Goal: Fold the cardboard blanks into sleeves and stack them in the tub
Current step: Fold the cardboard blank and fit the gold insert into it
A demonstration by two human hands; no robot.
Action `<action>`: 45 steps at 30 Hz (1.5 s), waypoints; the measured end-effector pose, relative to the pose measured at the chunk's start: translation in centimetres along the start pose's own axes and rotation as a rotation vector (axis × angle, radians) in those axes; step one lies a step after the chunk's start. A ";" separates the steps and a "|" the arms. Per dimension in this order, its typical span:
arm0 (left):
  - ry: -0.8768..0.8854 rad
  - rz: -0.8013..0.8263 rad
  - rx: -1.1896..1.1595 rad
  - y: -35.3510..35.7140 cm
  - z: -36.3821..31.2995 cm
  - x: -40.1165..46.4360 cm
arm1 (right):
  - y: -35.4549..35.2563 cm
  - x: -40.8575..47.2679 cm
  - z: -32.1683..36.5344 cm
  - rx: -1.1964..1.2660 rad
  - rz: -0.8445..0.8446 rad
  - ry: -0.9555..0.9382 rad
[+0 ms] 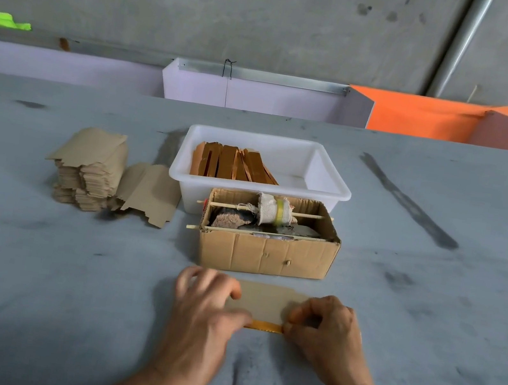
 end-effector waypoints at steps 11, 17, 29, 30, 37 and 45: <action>0.161 0.043 0.144 0.4 -1.0 -0.1 | 0.2 -4.1 1.8 -0.292 -0.500 -0.538; 0.132 0.109 0.063 0.5 -0.5 -0.4 | 2.2 -4.6 1.8 -0.324 -0.368 -0.632; -0.219 0.141 -0.317 0.2 2.2 -1.5 | -0.3 -1.6 1.1 -0.284 -0.173 -0.297; -0.258 0.131 -0.337 0.1 2.3 -1.3 | -0.3 -0.8 1.3 -0.296 -0.158 -0.275; -0.320 0.161 -0.210 0.7 3.2 1.0 | 0.4 2.4 2.5 -0.468 0.070 -0.194; -0.381 0.479 -0.160 1.9 4.0 3.1 | 0.3 2.3 2.6 -0.430 0.110 -0.253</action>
Point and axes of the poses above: each hand's wrist, its own x-axis towards the middle knuckle, its own y-axis out of the palm, z = x × y, the point moved 3 cm from there along x, towards the middle knuckle, and after that the axes turned 13 degrees about y, right-handed, at the moved point
